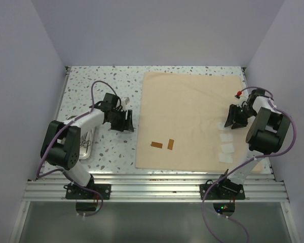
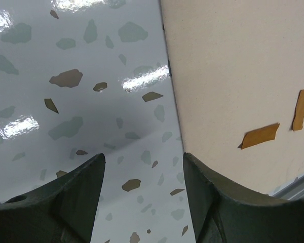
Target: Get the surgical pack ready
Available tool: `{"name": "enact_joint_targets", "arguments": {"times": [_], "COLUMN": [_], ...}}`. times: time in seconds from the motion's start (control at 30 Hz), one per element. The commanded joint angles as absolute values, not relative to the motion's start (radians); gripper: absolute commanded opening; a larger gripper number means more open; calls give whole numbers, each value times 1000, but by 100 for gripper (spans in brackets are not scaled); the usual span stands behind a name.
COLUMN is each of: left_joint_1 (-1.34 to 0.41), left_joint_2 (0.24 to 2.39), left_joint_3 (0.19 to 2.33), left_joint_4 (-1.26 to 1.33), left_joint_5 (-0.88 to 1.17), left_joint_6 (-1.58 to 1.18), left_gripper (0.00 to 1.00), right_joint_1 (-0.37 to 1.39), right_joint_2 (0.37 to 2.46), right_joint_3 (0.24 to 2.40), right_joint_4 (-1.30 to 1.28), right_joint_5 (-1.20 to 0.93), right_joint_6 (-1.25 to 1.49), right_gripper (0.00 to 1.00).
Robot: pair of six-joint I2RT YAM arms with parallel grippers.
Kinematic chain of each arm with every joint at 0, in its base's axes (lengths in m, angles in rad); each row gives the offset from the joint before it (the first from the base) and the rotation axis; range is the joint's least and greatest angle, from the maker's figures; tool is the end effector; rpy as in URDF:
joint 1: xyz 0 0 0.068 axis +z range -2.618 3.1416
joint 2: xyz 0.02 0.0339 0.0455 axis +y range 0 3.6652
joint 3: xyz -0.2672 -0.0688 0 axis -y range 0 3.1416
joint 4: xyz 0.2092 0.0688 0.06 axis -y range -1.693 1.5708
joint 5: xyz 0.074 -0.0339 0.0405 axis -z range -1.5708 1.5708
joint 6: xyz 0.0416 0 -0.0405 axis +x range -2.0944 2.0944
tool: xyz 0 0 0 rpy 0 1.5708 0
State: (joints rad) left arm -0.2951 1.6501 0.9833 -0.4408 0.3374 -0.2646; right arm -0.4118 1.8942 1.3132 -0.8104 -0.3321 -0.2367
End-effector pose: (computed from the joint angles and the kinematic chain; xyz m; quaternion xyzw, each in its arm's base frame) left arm 0.2766 -0.0985 0.1963 0.0532 0.9588 -0.2196 0.1723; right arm 0.3105 -0.1208 0.1907 0.0711 0.9798 0.1279 0.1362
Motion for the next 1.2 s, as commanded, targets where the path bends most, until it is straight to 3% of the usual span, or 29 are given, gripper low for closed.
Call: {"name": "enact_joint_targets", "arguments": {"times": [0.0, 0.3, 0.73, 0.83, 1.1, 1.17], "left_joint_1": [-288, -284, -275, -275, -267, -264], "left_joint_2": [1628, 1638, 1647, 1647, 1641, 1632], "left_joint_3": [983, 988, 991, 991, 991, 991], "left_joint_4": [-402, -403, -399, -399, -396, -394], "left_joint_5": [356, 356, 360, 362, 362, 364], "left_joint_6": [-236, -233, -235, -235, -236, -238], "left_gripper": [67, 67, 67, 67, 67, 67], "right_joint_1": [-411, -408, -357, -356, -357, -357], "right_joint_2": [1917, 1956, 1997, 2002, 1961, 1951], "right_joint_3": [1344, 1367, 1390, 1397, 1425, 1433], "right_joint_4": [-808, -804, -784, -791, -830, -848], "right_joint_5": [-299, -284, -250, -252, -261, -261], "right_joint_6": [-245, -230, -161, -150, -138, -143], "right_gripper": [48, 47, 34, 28, 0, 0]}}
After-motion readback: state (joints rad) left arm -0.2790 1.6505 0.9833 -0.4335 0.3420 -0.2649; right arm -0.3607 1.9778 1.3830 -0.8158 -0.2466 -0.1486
